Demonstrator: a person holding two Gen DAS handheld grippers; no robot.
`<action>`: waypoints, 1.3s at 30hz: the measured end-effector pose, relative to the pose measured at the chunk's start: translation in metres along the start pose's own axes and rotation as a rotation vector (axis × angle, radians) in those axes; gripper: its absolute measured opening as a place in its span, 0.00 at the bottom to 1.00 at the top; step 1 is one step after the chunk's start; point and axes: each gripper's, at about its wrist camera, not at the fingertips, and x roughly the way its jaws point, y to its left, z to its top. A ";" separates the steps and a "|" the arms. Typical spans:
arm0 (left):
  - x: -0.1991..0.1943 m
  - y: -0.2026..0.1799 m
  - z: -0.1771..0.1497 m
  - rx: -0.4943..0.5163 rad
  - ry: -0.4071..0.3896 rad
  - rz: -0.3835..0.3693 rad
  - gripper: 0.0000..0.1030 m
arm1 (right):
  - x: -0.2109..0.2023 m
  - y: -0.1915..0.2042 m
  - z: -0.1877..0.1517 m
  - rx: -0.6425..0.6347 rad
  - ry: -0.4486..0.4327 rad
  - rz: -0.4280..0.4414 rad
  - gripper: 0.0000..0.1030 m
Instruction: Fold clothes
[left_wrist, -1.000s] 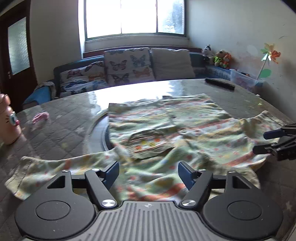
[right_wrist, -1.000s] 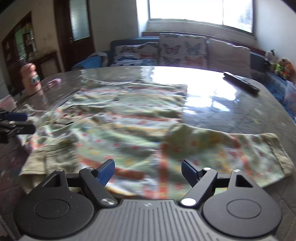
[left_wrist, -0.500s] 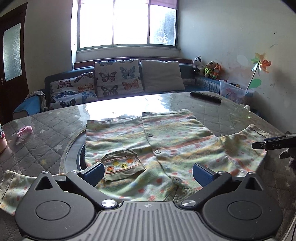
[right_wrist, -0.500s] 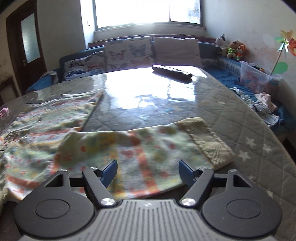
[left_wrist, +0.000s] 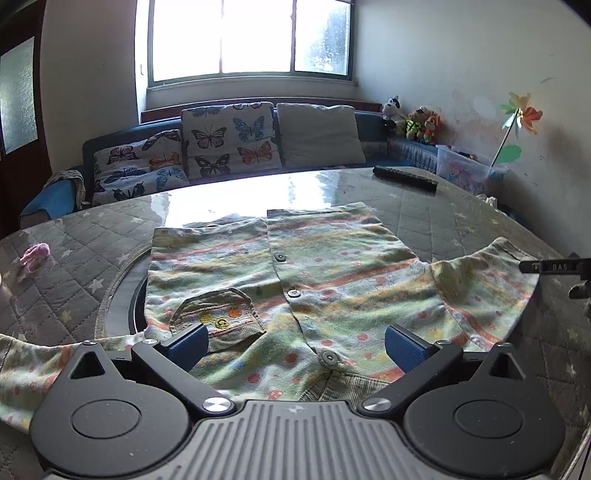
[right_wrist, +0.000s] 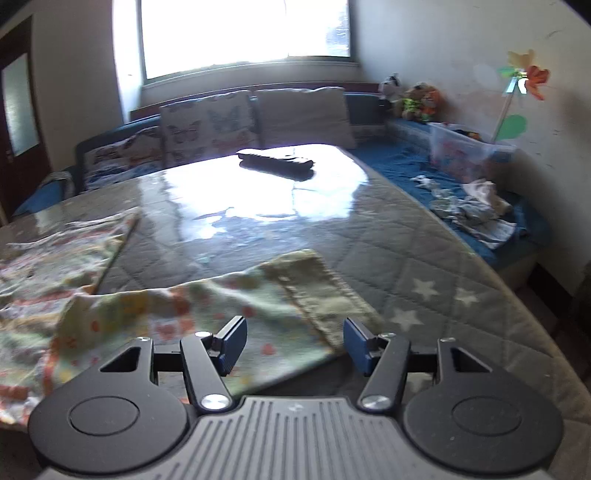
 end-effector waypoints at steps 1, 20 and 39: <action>0.000 -0.001 -0.001 0.004 0.001 -0.002 1.00 | 0.000 -0.004 0.000 0.016 0.003 -0.010 0.57; 0.010 -0.008 -0.005 0.007 0.041 -0.011 1.00 | 0.012 -0.001 0.003 0.039 0.003 -0.100 0.10; 0.006 0.007 -0.008 -0.005 0.024 0.011 1.00 | -0.073 0.050 0.060 -0.003 -0.172 0.100 0.07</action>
